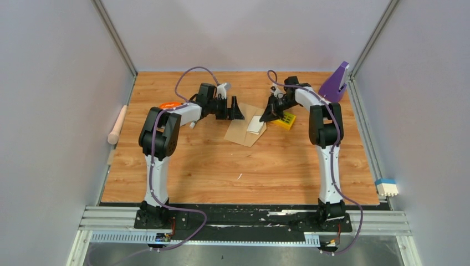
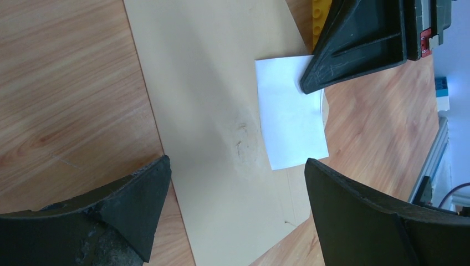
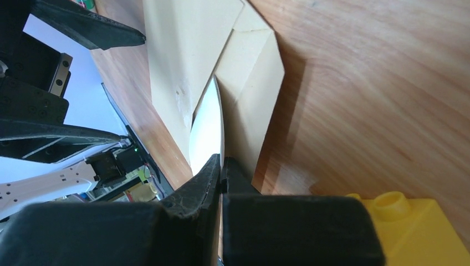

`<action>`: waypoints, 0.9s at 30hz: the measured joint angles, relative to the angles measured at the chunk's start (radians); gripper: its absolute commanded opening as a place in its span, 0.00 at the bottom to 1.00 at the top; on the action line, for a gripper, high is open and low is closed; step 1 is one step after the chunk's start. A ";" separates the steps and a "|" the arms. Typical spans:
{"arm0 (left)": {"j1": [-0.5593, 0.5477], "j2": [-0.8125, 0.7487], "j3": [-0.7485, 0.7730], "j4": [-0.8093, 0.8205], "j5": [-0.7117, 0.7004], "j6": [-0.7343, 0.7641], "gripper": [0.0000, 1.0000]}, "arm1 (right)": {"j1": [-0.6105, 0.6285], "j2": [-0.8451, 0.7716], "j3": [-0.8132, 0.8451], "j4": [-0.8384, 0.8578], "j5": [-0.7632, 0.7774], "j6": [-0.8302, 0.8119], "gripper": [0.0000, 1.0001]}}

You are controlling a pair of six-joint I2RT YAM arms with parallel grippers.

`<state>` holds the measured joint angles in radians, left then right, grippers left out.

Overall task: Place the letter into the envelope and seal it
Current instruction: Place the letter in the envelope.

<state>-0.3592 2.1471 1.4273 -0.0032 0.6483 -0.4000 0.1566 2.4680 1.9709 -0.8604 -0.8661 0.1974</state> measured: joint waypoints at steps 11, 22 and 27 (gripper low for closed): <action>0.001 0.002 0.000 0.002 0.010 -0.012 0.99 | 0.019 0.003 0.014 -0.013 -0.011 -0.012 0.00; 0.001 0.002 -0.006 0.016 0.014 -0.032 1.00 | 0.020 0.016 0.019 -0.014 -0.018 -0.007 0.00; 0.001 0.002 -0.008 0.024 0.014 -0.042 1.00 | 0.027 0.016 0.021 -0.014 -0.009 -0.007 0.00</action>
<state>-0.3580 2.1494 1.4189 0.0204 0.6624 -0.4419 0.1833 2.4836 1.9915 -0.8742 -0.8753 0.1905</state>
